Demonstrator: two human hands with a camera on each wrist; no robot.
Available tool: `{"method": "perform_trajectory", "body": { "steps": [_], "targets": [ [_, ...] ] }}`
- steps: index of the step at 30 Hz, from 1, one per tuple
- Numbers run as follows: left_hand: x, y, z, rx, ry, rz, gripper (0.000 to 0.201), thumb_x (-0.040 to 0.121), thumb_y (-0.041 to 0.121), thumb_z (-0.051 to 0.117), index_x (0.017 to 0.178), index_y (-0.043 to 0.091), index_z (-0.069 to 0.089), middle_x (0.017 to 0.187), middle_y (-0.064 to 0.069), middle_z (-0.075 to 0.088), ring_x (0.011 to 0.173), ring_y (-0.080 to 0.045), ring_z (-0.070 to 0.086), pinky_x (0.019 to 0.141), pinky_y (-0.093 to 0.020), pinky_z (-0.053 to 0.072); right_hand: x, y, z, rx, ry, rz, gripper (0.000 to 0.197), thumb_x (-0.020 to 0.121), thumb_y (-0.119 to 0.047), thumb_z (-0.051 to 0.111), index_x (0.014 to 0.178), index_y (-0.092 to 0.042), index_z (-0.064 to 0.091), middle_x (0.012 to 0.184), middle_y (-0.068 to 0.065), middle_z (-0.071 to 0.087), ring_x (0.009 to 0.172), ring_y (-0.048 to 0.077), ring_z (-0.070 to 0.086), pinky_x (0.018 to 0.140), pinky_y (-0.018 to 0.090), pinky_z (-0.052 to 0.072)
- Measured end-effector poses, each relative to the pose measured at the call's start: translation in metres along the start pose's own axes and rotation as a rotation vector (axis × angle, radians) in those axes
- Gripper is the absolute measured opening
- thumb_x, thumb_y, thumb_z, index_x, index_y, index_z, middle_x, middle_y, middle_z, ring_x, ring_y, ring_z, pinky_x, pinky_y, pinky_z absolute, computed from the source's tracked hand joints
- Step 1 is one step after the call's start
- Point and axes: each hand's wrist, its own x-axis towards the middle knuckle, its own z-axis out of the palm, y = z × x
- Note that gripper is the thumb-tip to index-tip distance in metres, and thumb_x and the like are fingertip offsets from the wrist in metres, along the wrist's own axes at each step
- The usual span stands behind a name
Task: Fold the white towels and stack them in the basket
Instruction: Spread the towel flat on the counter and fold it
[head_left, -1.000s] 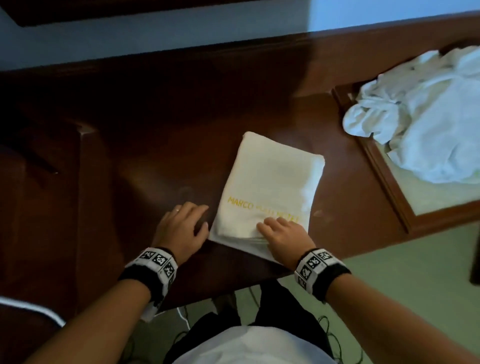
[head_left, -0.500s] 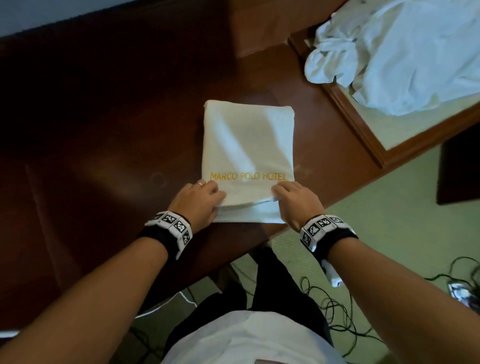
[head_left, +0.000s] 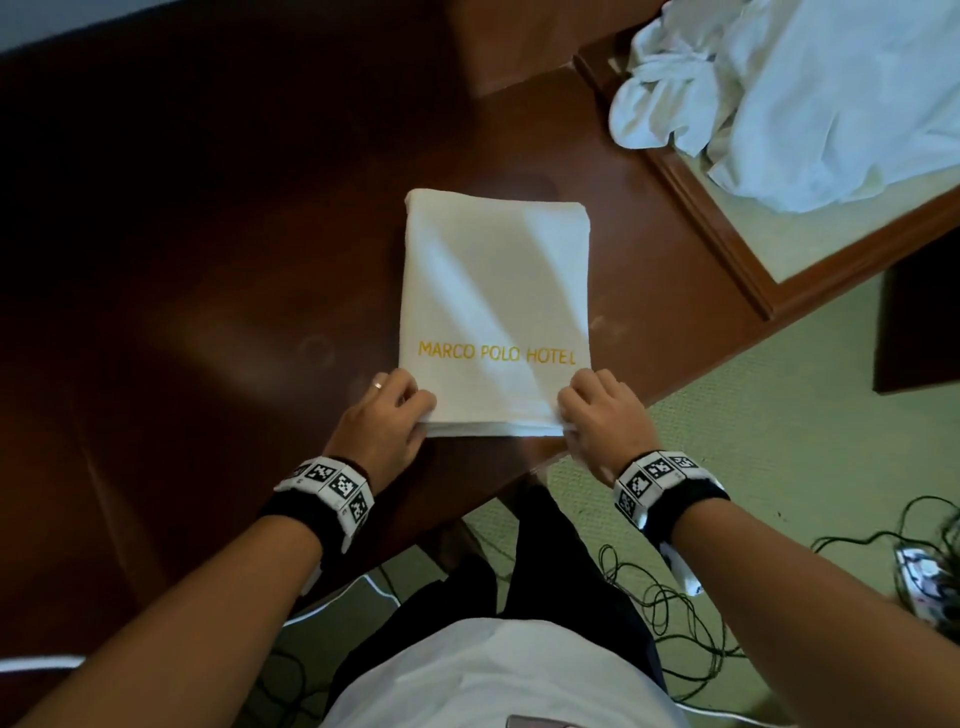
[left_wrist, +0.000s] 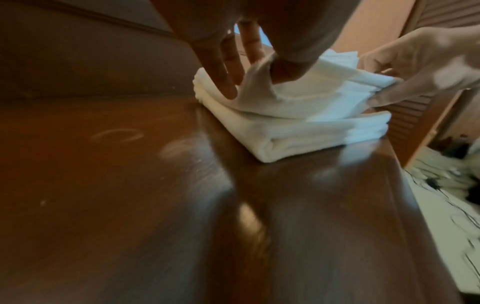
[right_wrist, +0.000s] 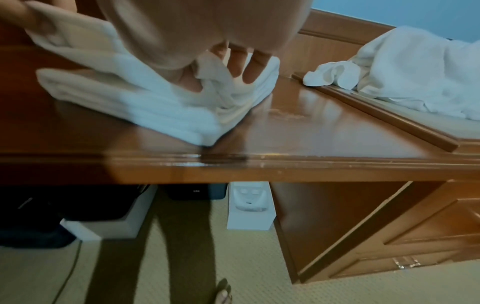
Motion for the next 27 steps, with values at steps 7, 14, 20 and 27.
{"method": "perform_trajectory", "body": {
  "steps": [7, 14, 20, 27],
  "targets": [
    [0.008, -0.007, -0.008, 0.045, -0.084, 0.088, 0.036, 0.085, 0.048, 0.050, 0.096, 0.018, 0.067, 0.088, -0.002, 0.061, 0.079, -0.030, 0.061, 0.063, -0.037, 0.052, 0.005, 0.000, -0.007, 0.086, 0.031, 0.034, 0.025, 0.074, -0.038, 0.048, 0.073, -0.015, 0.057, 0.081, 0.004, 0.053, 0.076, 0.029, 0.052, 0.069, 0.037, 0.036],
    [0.060, -0.007, 0.008, 0.230, -0.128, -0.061, 0.070, 0.093, 0.060, 0.036, 0.152, 0.023, 0.038, 0.160, -0.004, 0.036, 0.144, -0.028, 0.037, 0.106, -0.048, 0.035, 0.052, -0.015, 0.010, 0.041, -0.057, 0.191, 0.064, 0.099, -0.056, 0.033, 0.154, -0.024, 0.028, 0.164, 0.011, 0.013, 0.149, 0.034, 0.017, 0.108, 0.052, 0.030],
    [0.054, -0.022, 0.012, 0.256, -0.169, -0.161, 0.079, 0.092, 0.069, 0.031, 0.153, 0.019, 0.038, 0.159, -0.008, 0.035, 0.144, -0.031, 0.033, 0.112, -0.053, 0.030, 0.032, 0.014, 0.022, 0.079, -0.110, 0.230, 0.071, 0.099, -0.062, 0.028, 0.155, -0.019, 0.026, 0.166, 0.006, 0.011, 0.152, 0.022, 0.009, 0.114, 0.048, 0.022],
    [0.158, -0.039, -0.029, 0.341, -0.046, -0.077, 0.073, 0.092, 0.061, 0.035, 0.146, 0.013, 0.043, 0.149, -0.015, 0.045, 0.140, -0.036, 0.037, 0.112, -0.052, 0.029, 0.131, 0.038, -0.015, 0.057, 0.193, 0.148, 0.059, 0.091, -0.046, 0.047, 0.141, -0.016, 0.050, 0.157, 0.013, 0.034, 0.140, 0.035, 0.034, 0.099, 0.049, 0.032]
  ]
}}
